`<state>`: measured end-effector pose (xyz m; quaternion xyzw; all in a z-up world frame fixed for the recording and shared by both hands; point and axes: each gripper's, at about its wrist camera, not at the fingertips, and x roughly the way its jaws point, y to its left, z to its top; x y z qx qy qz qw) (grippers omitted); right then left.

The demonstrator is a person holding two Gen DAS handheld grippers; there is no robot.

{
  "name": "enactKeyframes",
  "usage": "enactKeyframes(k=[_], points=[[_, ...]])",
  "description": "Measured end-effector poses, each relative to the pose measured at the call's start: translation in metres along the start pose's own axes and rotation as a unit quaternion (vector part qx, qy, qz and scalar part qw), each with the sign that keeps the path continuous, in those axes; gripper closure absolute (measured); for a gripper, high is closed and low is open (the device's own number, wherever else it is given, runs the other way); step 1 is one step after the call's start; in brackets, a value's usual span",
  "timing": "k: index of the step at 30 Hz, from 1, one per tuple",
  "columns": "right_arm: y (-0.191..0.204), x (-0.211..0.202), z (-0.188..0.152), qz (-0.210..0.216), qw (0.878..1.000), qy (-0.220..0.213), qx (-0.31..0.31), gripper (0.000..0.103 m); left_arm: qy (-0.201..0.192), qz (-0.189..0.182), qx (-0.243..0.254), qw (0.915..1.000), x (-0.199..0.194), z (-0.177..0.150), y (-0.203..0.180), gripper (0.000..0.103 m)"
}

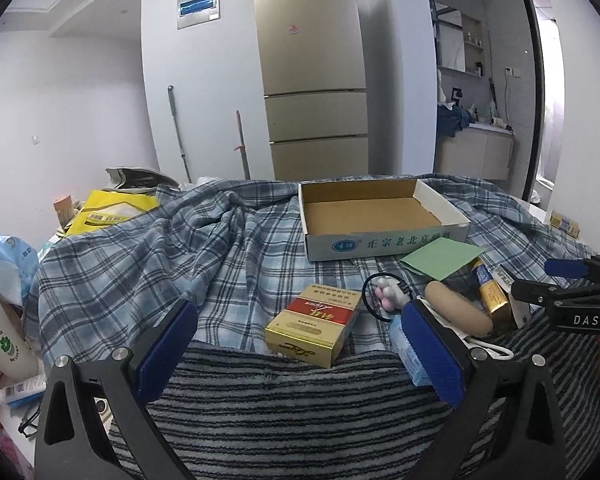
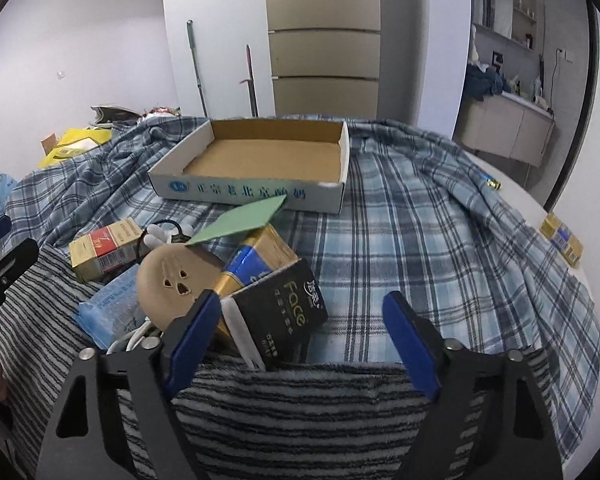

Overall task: Organize soft objects
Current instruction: 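Lower both tools toward the packs in front of the box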

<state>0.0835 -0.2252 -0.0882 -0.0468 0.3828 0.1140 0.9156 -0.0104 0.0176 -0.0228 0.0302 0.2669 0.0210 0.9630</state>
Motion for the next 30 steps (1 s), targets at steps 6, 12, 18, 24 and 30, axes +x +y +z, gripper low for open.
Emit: enactKeyframes(k=[6,12,18,24,30], points=[[0.009,0.013,-0.001,0.016,0.999,0.024,-0.022,0.028,-0.007,-0.001,0.016,0.9998,-0.002,-0.001,-0.006,0.000],[0.004,0.021,0.000,0.025,0.999,0.039,-0.009,0.048,-0.002,-0.002,0.030,0.9995,0.000,-0.002,-0.012,0.000],[-0.005,0.015,-0.003,0.015,0.999,0.038,-0.002,0.071,-0.008,-0.001,0.040,0.9992,-0.003,-0.003,-0.016,0.000],[-0.020,0.008,-0.007,0.021,0.999,0.037,0.011,0.034,-0.009,-0.004,0.055,0.9984,-0.005,-0.004,-0.024,0.000],[-0.048,0.005,0.001,0.048,0.995,0.024,0.087,0.033,-0.012,-0.003,0.063,0.9980,-0.007,-0.005,-0.028,0.000]])
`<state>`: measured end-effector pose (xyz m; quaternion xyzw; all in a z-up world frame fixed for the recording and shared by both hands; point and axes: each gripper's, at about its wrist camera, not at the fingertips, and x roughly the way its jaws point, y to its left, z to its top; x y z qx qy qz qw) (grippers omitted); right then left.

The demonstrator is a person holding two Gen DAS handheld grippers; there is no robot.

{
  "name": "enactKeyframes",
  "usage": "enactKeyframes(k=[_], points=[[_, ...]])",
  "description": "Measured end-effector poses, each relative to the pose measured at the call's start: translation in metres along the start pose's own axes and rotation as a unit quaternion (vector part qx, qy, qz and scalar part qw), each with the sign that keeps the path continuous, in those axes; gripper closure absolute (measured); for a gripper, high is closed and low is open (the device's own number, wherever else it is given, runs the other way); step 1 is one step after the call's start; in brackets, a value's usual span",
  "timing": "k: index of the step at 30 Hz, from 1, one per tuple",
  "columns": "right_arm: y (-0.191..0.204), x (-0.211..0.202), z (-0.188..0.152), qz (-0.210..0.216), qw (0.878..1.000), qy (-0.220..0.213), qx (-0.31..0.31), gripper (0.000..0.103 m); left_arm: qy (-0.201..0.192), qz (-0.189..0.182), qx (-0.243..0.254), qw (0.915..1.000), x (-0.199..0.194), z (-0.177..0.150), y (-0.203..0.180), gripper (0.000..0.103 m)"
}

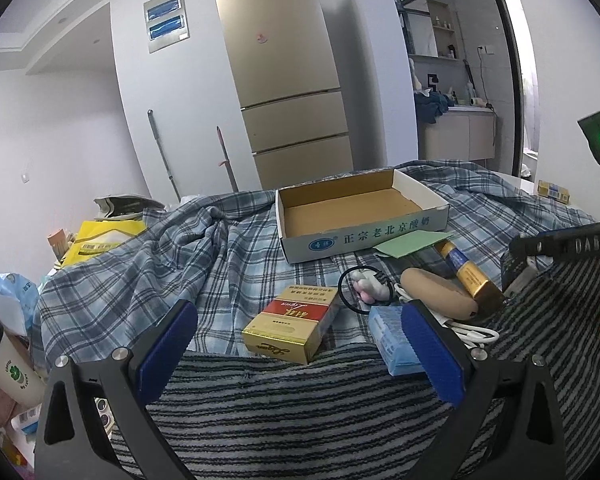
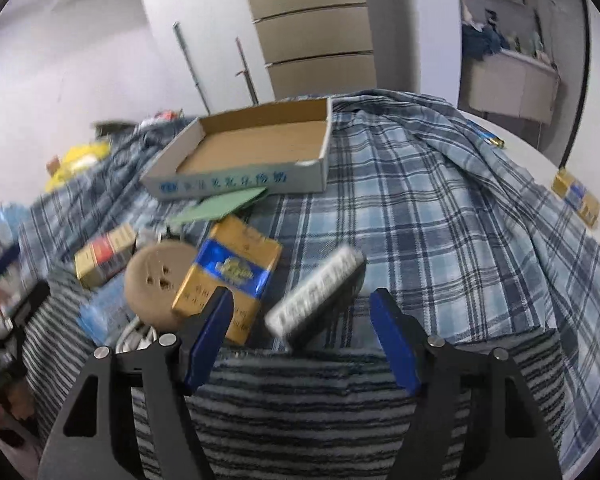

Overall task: Organize soft objects
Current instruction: 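Lower both tools toward the packs in front of the box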

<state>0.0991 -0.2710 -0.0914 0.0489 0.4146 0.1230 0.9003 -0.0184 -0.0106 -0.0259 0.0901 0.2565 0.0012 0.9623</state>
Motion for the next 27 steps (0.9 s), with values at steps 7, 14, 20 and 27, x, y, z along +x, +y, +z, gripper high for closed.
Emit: enactKeyframes(k=[7,14,20,27], points=[[-0.015,0.003,0.005,-0.034,0.999,0.016,0.029,0.035,0.006,-0.006,0.003,1.0000,0.002,0.000,-0.002,0.000],[-0.008,0.016,0.001,-0.011,0.999,0.047,-0.002,0.035,0.008,-0.007,0.004,0.9999,0.003,0.000,-0.002,0.000],[0.020,0.012,-0.008,-0.044,0.989,0.058,-0.128,0.023,0.013,-0.012,0.006,0.9998,0.005,0.000,-0.003,0.000],[0.009,0.029,0.000,-0.067,0.991,0.071,-0.086,0.021,0.010,-0.010,0.014,0.9998,0.004,-0.001,-0.006,0.000]])
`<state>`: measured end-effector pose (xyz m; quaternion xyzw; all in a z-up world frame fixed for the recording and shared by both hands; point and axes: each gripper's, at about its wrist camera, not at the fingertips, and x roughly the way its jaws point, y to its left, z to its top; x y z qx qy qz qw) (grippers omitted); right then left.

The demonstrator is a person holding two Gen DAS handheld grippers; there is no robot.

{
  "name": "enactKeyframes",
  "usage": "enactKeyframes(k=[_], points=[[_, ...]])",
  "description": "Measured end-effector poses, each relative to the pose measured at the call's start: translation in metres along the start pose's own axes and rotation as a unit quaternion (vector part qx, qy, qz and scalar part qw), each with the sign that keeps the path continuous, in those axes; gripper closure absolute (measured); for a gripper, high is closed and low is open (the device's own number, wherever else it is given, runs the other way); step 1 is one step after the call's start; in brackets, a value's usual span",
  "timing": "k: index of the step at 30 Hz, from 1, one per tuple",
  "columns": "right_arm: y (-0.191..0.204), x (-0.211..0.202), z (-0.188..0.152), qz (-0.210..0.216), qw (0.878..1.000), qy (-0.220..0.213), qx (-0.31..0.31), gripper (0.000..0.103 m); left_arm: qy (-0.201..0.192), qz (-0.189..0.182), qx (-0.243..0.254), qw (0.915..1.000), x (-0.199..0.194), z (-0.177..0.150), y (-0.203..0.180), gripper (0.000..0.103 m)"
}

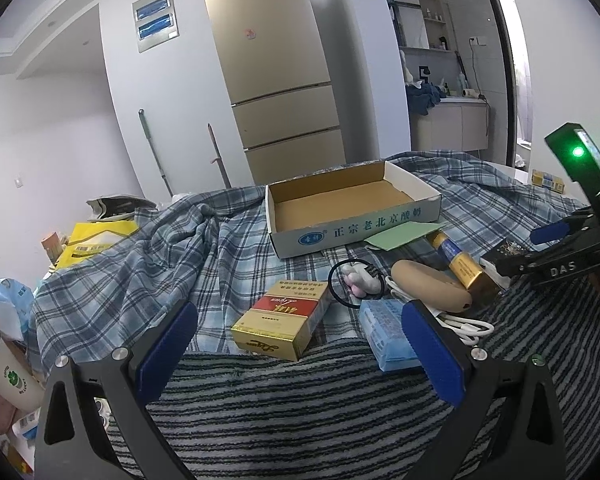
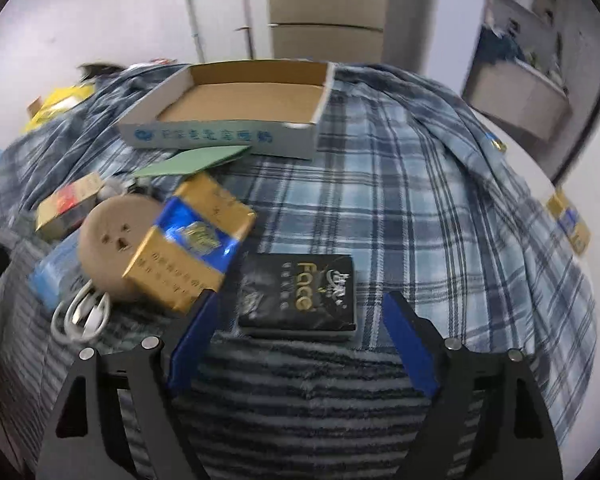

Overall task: Organize soft objects
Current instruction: 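Lower both tools toward the packs in front of the box, then close the right gripper on the black Face pack while the left grips the blue tissue pack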

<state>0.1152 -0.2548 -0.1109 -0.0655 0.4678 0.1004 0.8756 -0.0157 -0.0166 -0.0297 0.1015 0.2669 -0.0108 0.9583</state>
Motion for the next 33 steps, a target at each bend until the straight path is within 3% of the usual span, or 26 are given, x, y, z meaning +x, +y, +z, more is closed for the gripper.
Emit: enactKeyframes(k=[5,12,17,21,26,31,33], points=[[0.003,0.011,0.004,0.001,1.000,0.002,0.000,0.021,0.009,-0.003,-0.003,1.0000,0.003,0.000,0.002,0.000],[0.001,0.018,0.000,0.012,1.000,0.005,0.012,0.041,0.026,0.003,0.009,0.9996,0.008,0.002,-0.006,0.000],[0.007,0.008,-0.002,0.000,1.000,-0.027,0.001,0.041,0.057,-0.033,-0.003,0.9978,0.013,0.008,-0.012,0.000],[0.009,-0.001,-0.004,-0.004,0.999,-0.051,-0.005,0.041,0.091,-0.045,-0.001,0.9948,0.028,0.016,-0.024,0.013],[0.006,-0.004,-0.005,0.006,0.998,-0.062,0.001,0.041,0.139,-0.065,-0.010,0.9882,0.051,0.019,-0.035,0.014],[0.001,-0.005,-0.005,0.016,0.998,-0.067,0.013,0.041,0.185,-0.071,-0.012,0.9800,0.070,0.010,-0.043,0.039],[0.001,-0.005,-0.005,0.020,0.997,-0.068,0.011,0.041,0.198,-0.074,-0.025,0.9772,0.075,0.005,-0.041,0.042]])
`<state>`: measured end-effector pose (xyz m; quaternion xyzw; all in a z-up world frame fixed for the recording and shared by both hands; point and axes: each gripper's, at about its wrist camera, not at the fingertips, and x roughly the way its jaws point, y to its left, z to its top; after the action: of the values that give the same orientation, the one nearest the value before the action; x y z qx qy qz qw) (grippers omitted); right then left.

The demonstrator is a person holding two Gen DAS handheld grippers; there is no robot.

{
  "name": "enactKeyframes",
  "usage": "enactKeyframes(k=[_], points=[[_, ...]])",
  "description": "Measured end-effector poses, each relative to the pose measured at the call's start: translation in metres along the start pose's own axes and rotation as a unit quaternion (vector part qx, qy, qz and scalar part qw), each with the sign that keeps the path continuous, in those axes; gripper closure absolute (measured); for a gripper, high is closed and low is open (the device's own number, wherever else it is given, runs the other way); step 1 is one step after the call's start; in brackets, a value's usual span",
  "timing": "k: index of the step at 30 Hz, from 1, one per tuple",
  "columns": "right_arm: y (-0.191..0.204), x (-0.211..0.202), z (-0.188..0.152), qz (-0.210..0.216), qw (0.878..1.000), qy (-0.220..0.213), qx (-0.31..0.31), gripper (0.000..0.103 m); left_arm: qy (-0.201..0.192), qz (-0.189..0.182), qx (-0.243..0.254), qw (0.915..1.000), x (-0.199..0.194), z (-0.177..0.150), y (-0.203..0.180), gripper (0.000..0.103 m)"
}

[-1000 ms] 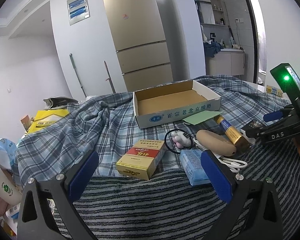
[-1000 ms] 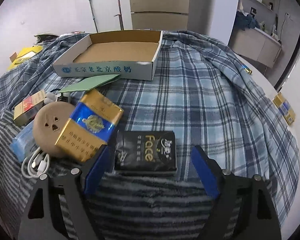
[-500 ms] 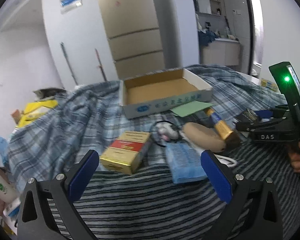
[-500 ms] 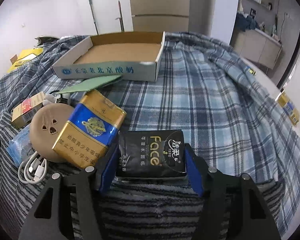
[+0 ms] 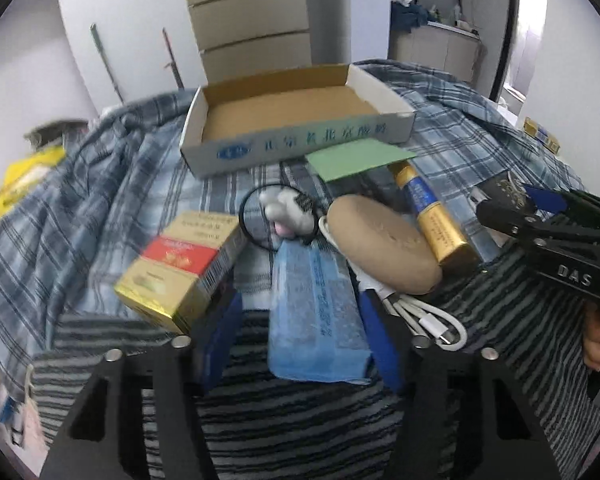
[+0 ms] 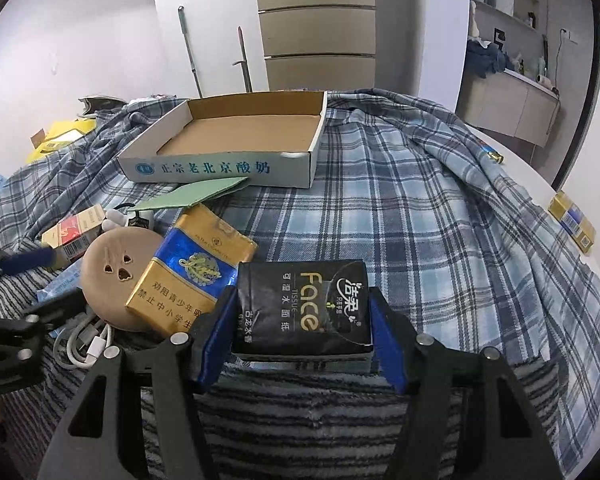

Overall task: Organize soft objects
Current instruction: 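Close the right gripper on the black Face pack while the left grips the blue tissue pack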

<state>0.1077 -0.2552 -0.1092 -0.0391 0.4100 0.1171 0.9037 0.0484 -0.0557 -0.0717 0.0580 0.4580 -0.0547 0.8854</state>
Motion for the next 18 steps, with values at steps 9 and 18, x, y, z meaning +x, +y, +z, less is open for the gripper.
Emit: enactKeyframes(k=[9,18], points=[[0.0023,0.0019,-0.0018,-0.004,1.000,0.004,-0.007,0.041,-0.012,-0.001,0.016,0.9998,0.0018,-0.0043,-0.0050,0.043],[-0.0001,0.0057,-0.0025,0.007,1.000,0.010,-0.005,0.041,-0.024,-0.020,0.005,0.9995,0.0026,-0.0066,0.0003,0.058]])
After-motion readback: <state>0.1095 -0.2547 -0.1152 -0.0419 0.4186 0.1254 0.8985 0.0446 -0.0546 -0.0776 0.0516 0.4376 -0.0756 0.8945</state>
